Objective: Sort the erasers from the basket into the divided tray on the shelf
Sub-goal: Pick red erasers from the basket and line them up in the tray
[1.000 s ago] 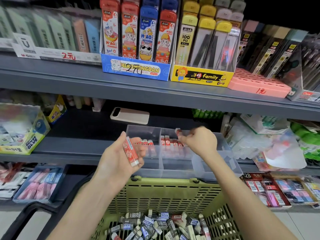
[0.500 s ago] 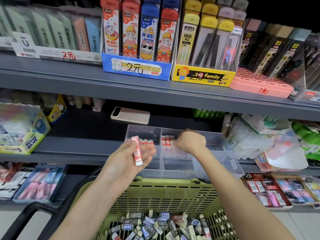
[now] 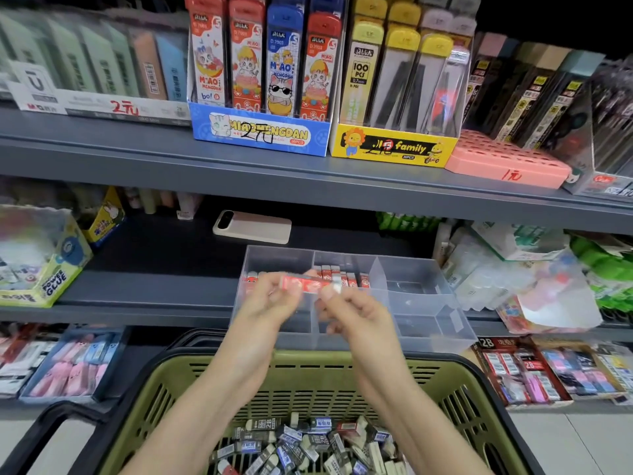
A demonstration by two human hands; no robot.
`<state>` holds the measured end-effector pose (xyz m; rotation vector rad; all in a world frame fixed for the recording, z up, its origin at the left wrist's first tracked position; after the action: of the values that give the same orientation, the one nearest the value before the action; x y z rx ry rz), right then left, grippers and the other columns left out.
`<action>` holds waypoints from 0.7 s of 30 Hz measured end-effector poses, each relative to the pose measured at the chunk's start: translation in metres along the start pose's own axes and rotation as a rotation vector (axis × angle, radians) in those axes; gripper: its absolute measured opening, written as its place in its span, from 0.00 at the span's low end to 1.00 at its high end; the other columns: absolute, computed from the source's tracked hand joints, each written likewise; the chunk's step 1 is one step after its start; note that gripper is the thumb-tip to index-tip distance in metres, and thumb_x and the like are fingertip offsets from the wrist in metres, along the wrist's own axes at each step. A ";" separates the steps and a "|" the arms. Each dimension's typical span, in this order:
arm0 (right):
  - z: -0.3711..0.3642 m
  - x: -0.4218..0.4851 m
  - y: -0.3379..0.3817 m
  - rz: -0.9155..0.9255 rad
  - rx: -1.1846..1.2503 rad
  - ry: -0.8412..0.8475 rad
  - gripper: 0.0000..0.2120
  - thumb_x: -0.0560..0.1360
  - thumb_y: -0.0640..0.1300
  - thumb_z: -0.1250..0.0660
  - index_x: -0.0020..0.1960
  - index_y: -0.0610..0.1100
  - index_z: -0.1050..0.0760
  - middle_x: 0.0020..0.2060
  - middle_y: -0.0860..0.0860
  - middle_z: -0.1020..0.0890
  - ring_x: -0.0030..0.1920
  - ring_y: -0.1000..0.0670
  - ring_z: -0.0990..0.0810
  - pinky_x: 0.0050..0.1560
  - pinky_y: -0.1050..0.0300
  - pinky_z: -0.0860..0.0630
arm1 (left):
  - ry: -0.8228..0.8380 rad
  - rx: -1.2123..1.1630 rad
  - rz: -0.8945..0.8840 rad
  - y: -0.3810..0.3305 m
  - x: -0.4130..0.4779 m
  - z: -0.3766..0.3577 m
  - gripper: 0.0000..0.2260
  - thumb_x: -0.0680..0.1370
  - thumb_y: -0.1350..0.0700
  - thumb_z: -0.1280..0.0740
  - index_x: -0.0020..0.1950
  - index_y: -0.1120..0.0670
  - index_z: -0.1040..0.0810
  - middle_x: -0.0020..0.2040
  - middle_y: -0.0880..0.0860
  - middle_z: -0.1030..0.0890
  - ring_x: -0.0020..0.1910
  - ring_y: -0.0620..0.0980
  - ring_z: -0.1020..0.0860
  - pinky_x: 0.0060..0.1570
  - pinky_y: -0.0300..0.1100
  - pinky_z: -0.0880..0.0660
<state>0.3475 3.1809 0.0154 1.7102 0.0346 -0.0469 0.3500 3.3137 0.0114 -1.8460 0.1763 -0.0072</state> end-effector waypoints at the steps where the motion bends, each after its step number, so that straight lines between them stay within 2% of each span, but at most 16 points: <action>1: 0.006 0.002 0.002 -0.032 0.103 0.004 0.08 0.69 0.50 0.31 0.40 0.46 0.18 0.39 0.49 0.17 0.40 0.55 0.22 0.39 0.65 0.26 | 0.019 0.150 -0.046 0.001 -0.001 0.001 0.11 0.76 0.50 0.35 0.56 0.53 0.24 0.56 0.41 0.19 0.58 0.37 0.24 0.58 0.40 0.32; 4: 0.018 0.010 0.009 -0.121 0.241 0.061 0.13 0.70 0.48 0.33 0.48 0.40 0.21 0.46 0.42 0.16 0.45 0.48 0.18 0.43 0.58 0.23 | 0.028 0.587 -0.225 0.007 0.001 -0.002 0.08 0.75 0.50 0.31 0.52 0.47 0.23 0.54 0.39 0.20 0.58 0.35 0.26 0.59 0.35 0.33; 6: 0.020 0.012 0.012 -0.139 0.188 0.071 0.13 0.72 0.47 0.33 0.49 0.37 0.22 0.43 0.42 0.16 0.42 0.48 0.17 0.40 0.58 0.21 | -0.021 0.805 -0.363 0.011 0.003 -0.008 0.08 0.73 0.48 0.31 0.50 0.48 0.24 0.52 0.41 0.22 0.55 0.38 0.27 0.55 0.32 0.35; 8: 0.019 0.011 0.011 -0.087 0.056 0.017 0.10 0.73 0.44 0.32 0.47 0.37 0.21 0.41 0.42 0.15 0.39 0.50 0.17 0.38 0.59 0.21 | -0.069 0.916 -0.452 0.013 0.006 -0.013 0.08 0.72 0.49 0.29 0.48 0.50 0.23 0.50 0.43 0.23 0.54 0.42 0.28 0.53 0.31 0.36; 12: 0.031 0.021 0.014 0.027 -0.142 -0.125 0.04 0.73 0.41 0.30 0.41 0.42 0.19 0.33 0.46 0.16 0.32 0.51 0.19 0.36 0.62 0.22 | -0.057 1.047 -0.476 0.017 0.014 -0.014 0.14 0.73 0.49 0.29 0.56 0.50 0.22 0.57 0.46 0.24 0.60 0.48 0.28 0.62 0.45 0.34; 13: 0.038 0.031 0.017 0.040 -0.224 -0.166 0.04 0.73 0.42 0.29 0.43 0.40 0.20 0.32 0.46 0.16 0.31 0.52 0.19 0.35 0.61 0.22 | -0.066 1.113 -0.475 0.018 0.016 -0.011 0.16 0.73 0.47 0.29 0.59 0.50 0.22 0.60 0.48 0.24 0.63 0.50 0.29 0.66 0.48 0.36; 15: 0.051 0.058 0.019 0.031 -0.421 -0.257 0.14 0.70 0.43 0.27 0.50 0.35 0.24 0.33 0.44 0.16 0.31 0.50 0.19 0.36 0.55 0.22 | -0.084 1.272 -0.488 0.021 0.016 0.000 0.17 0.75 0.44 0.32 0.60 0.51 0.21 0.63 0.52 0.24 0.66 0.55 0.29 0.69 0.54 0.39; 17: 0.059 0.082 0.019 0.001 -0.605 -0.340 0.23 0.66 0.44 0.23 0.53 0.34 0.29 0.40 0.40 0.17 0.39 0.43 0.18 0.43 0.48 0.21 | -0.061 1.411 -0.448 0.024 0.014 0.009 0.21 0.76 0.40 0.40 0.60 0.52 0.21 0.64 0.55 0.23 0.67 0.58 0.29 0.70 0.59 0.40; 19: 0.060 0.100 0.014 0.037 -0.799 -0.366 0.22 0.65 0.45 0.23 0.51 0.36 0.27 0.43 0.41 0.18 0.44 0.41 0.19 0.46 0.48 0.23 | -0.039 1.488 -0.422 0.029 0.013 0.017 0.24 0.76 0.39 0.45 0.60 0.52 0.20 0.64 0.56 0.24 0.67 0.59 0.29 0.71 0.59 0.42; 21: 0.055 0.110 0.008 0.062 -1.048 -0.304 0.16 0.66 0.48 0.24 0.47 0.38 0.22 0.42 0.43 0.17 0.45 0.43 0.19 0.42 0.56 0.26 | -0.033 1.525 -0.444 0.032 0.011 0.021 0.24 0.77 0.39 0.45 0.59 0.52 0.19 0.64 0.57 0.23 0.66 0.59 0.28 0.70 0.59 0.44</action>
<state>0.4566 3.1246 0.0097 0.6439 -0.1914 -0.2037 0.3594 3.3239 -0.0262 -0.3284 -0.2357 -0.3275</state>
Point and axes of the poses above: each hand's wrist, its own x-axis towards the middle knuckle, its own z-axis out of the back of the hand, y = z × x, the point moved 1 cm from there along x, towards the middle knuckle
